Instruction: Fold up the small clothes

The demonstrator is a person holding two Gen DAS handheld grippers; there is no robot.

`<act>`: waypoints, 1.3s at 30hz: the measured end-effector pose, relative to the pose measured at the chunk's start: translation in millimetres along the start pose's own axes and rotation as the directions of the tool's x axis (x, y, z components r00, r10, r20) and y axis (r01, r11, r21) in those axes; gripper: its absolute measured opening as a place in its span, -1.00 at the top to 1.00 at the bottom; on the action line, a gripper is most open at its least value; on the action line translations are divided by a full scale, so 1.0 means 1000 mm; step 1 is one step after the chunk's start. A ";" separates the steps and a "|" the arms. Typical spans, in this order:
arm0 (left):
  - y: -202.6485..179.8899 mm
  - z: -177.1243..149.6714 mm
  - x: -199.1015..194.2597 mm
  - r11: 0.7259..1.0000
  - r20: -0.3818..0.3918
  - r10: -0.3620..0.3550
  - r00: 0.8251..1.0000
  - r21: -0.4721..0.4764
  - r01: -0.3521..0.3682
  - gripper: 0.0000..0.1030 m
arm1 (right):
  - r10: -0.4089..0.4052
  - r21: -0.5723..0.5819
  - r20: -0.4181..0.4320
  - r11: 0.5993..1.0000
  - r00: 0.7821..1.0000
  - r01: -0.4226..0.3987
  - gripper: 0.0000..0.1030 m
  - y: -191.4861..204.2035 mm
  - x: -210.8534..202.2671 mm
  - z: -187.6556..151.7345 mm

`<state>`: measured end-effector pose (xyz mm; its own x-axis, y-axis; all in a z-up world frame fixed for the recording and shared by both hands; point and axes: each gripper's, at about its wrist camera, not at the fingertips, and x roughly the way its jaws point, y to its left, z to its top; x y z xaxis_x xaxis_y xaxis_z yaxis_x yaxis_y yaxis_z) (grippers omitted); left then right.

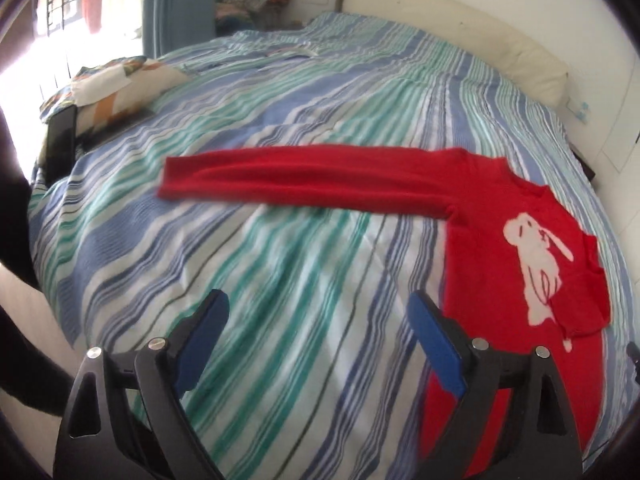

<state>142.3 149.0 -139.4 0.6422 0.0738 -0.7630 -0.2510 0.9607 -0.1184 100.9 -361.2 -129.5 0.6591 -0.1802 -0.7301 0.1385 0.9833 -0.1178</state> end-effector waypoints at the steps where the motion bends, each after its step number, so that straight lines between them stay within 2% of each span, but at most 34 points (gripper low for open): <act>1: -0.005 -0.005 0.003 1.000 0.002 0.008 1.000 0.005 -0.008 -0.78 | 0.095 -0.104 0.009 0.990 0.995 -0.093 -0.98 0.031 -0.013 0.006; 2: -0.007 -0.010 0.005 1.000 0.010 0.015 1.000 0.017 -0.015 -0.78 | 0.166 -0.204 -0.005 0.965 0.986 -0.163 -0.96 0.064 -0.022 0.010; 4: -0.013 -0.020 0.007 0.994 0.041 0.071 0.997 0.075 -0.073 -0.78 | 0.212 -0.378 -0.049 0.901 0.976 -0.215 -0.92 0.127 -0.030 0.012; 5: -0.014 -0.022 0.008 0.990 0.043 0.099 0.994 0.097 -0.102 -0.77 | 0.229 -0.444 -0.074 0.864 0.971 -0.238 -0.81 0.153 -0.029 0.012; 6: -0.012 -0.022 0.009 0.989 0.043 0.104 0.994 0.103 -0.108 -0.77 | 0.239 -0.493 -0.097 0.832 0.966 -0.255 -0.61 0.176 -0.026 0.013; 8: -0.003 -0.022 0.007 0.992 0.048 0.092 0.995 0.079 -0.096 -0.77 | 0.230 -0.547 -0.131 0.794 0.964 -0.263 -0.42 0.211 -0.012 0.016; 10: 0.008 -0.022 0.009 0.993 0.037 0.104 0.994 0.045 -0.106 -0.77 | 0.216 -0.555 -0.178 0.784 0.960 -0.279 -0.40 0.234 0.007 0.020; 13: 0.022 -0.023 0.018 0.995 -0.013 0.097 0.995 -0.017 -0.097 -0.77 | 0.173 -0.524 -0.308 0.789 0.935 -0.319 -0.38 0.256 0.045 0.021; 14: 0.024 -0.023 0.020 0.995 -0.025 0.090 0.996 -0.033 -0.091 -0.77 | 0.145 -0.506 -0.350 0.802 0.925 -0.317 -0.18 0.258 0.057 0.020; 15: 0.026 -0.024 0.021 0.995 -0.029 0.088 0.996 -0.040 -0.089 -0.77 | 0.143 -0.467 -0.378 0.823 0.915 -0.322 0.20 0.254 0.065 0.022; 16: 0.026 -0.025 0.021 0.995 -0.027 0.087 0.996 -0.040 -0.089 -0.77 | 0.148 -0.429 -0.376 0.847 0.915 -0.313 0.45 0.245 0.066 0.026; 17: 0.025 -0.025 0.021 0.995 -0.024 0.089 0.996 -0.034 -0.089 -0.77 | 0.155 -0.389 -0.361 0.871 0.920 -0.300 0.84 0.234 0.062 0.033; 19: 0.022 -0.027 0.019 0.995 -0.015 0.094 0.996 -0.015 -0.094 -0.77 | 0.255 -0.245 -0.326 0.908 0.911 -0.341 0.85 0.199 0.046 0.051; 22: 0.018 -0.029 0.017 0.996 -0.005 0.094 0.996 0.010 -0.094 -0.77 | 0.281 -0.067 -0.196 0.952 0.940 -0.299 0.85 0.122 0.016 0.078; 24: 0.014 -0.029 0.016 0.995 -0.003 0.094 0.996 0.019 -0.094 -0.77 | 0.268 0.117 -0.112 0.960 0.957 -0.255 0.85 0.044 -0.001 0.086; 25: 0.013 -0.029 0.017 0.995 -0.002 0.095 0.995 0.023 -0.095 -0.77 | 0.249 0.211 -0.069 0.950 0.966 -0.230 0.85 0.003 -0.008 0.084; 27: 0.010 -0.030 0.018 0.995 -0.002 0.097 0.995 0.031 -0.097 -0.77 | 0.153 0.359 -0.024 0.924 0.988 -0.134 0.85 -0.076 -0.019 0.072; 29: 0.006 -0.030 0.021 0.994 -0.010 0.101 0.995 0.038 -0.100 -0.77 | 0.060 0.484 -0.025 0.874 0.998 -0.040 0.85 -0.143 -0.023 0.050; 31: 0.003 -0.032 0.024 0.993 -0.021 0.106 0.994 0.047 -0.105 -0.77 | 0.018 0.567 -0.063 0.824 0.998 0.021 0.85 -0.190 -0.020 0.024; 34: -0.002 -0.035 0.025 0.990 -0.020 0.123 0.992 0.073 -0.121 -0.77 | 0.017 0.632 -0.125 0.772 0.992 0.067 0.86 -0.222 -0.006 -0.016; 37: -0.004 -0.039 0.024 0.986 -0.018 0.135 0.991 0.100 -0.133 -0.77 | 0.052 0.705 -0.162 0.705 0.985 0.079 0.86 -0.228 0.015 -0.051; 39: -0.002 -0.041 0.022 0.985 -0.019 0.139 0.990 0.106 -0.136 -0.77 | 0.048 0.709 -0.184 0.698 0.982 0.099 0.86 -0.224 0.028 -0.065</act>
<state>127.5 138.3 -182.2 0.5874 0.2017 -0.7837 -0.2580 0.9646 0.0548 40.3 -584.8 -167.4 0.5174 -0.1256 -0.8465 0.6861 0.6521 0.3226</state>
